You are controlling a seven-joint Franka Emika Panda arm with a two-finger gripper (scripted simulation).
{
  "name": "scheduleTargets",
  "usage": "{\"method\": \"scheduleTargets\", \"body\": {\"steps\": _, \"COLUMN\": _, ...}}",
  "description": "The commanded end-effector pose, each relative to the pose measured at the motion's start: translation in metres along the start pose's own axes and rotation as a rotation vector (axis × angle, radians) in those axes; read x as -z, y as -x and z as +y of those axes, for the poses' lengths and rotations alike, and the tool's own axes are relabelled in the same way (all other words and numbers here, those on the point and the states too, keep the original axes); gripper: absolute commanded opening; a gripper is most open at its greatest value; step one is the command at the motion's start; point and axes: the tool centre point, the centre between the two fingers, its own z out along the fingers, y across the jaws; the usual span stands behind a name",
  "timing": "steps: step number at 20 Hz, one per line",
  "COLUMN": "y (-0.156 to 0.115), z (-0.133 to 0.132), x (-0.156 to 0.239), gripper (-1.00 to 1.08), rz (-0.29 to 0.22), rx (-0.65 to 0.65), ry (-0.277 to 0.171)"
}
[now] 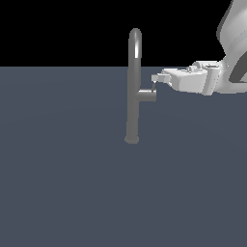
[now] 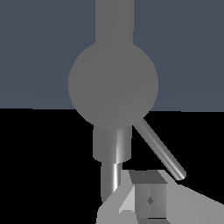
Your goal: Turn on the faucet by rotating a designated handle.
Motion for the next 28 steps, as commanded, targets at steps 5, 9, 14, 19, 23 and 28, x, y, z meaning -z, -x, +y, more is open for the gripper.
{"method": "scheduleTargets", "body": {"steps": 5, "y": -0.015, "z": 0.028, "x": 0.0, "gripper": -1.0, "rz": -0.007, "rx": -0.017, "ry": 0.008}}
{"method": "scheduleTargets", "body": {"steps": 9, "y": -0.017, "z": 0.027, "x": 0.0, "gripper": -1.0, "rz": -0.005, "rx": -0.004, "ry": 0.007}}
{"method": "scheduleTargets", "body": {"steps": 14, "y": -0.044, "z": 0.044, "x": 0.0, "gripper": -1.0, "rz": -0.007, "rx": -0.017, "ry": 0.008}}
{"method": "scheduleTargets", "body": {"steps": 19, "y": -0.045, "z": 0.038, "x": 0.0, "gripper": -1.0, "rz": -0.005, "rx": 0.004, "ry": 0.009}}
{"method": "scheduleTargets", "body": {"steps": 23, "y": -0.073, "z": 0.043, "x": 0.0, "gripper": -1.0, "rz": -0.007, "rx": -0.015, "ry": 0.008}}
{"method": "scheduleTargets", "body": {"steps": 28, "y": -0.065, "z": 0.033, "x": 0.0, "gripper": -1.0, "rz": -0.007, "rx": 0.012, "ry": 0.011}}
